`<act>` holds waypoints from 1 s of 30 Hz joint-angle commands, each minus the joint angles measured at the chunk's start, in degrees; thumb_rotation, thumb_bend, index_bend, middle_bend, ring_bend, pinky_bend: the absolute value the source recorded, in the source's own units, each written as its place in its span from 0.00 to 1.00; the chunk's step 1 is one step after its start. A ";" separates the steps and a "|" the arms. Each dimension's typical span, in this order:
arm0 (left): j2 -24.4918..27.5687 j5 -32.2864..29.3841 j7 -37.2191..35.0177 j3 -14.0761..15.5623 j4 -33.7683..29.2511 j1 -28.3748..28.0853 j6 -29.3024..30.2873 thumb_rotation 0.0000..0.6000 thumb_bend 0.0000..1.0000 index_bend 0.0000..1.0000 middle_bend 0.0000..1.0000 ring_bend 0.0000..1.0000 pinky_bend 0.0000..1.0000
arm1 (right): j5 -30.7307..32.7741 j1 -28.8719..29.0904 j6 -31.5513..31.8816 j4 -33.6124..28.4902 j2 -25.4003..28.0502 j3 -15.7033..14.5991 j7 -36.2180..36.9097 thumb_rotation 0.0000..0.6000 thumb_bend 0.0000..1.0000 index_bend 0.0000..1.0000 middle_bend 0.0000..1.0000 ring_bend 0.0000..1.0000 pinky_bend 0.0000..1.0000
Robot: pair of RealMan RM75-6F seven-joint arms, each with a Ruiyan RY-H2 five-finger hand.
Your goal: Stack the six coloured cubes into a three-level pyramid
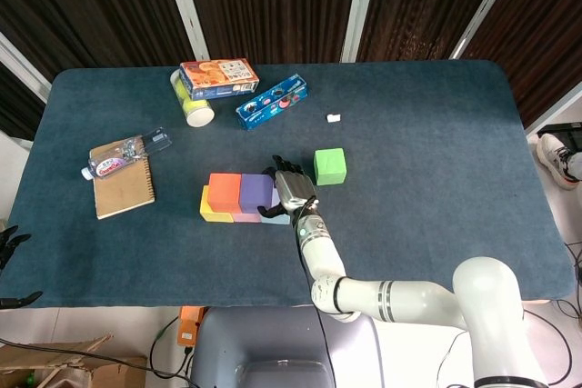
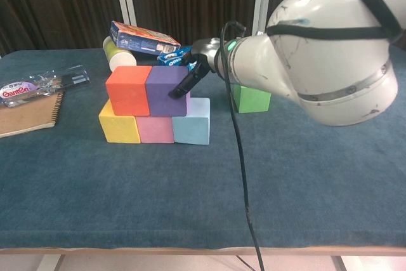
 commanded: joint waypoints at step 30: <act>0.19 0.22 0.02 -0.08 -0.40 0.23 0.32 0.84 0.01 0.16 0.01 0.00 0.08 | 1.90 -0.91 -1.59 -4.64 3.68 -0.72 -0.44 0.93 0.28 0.00 0.00 0.00 0.00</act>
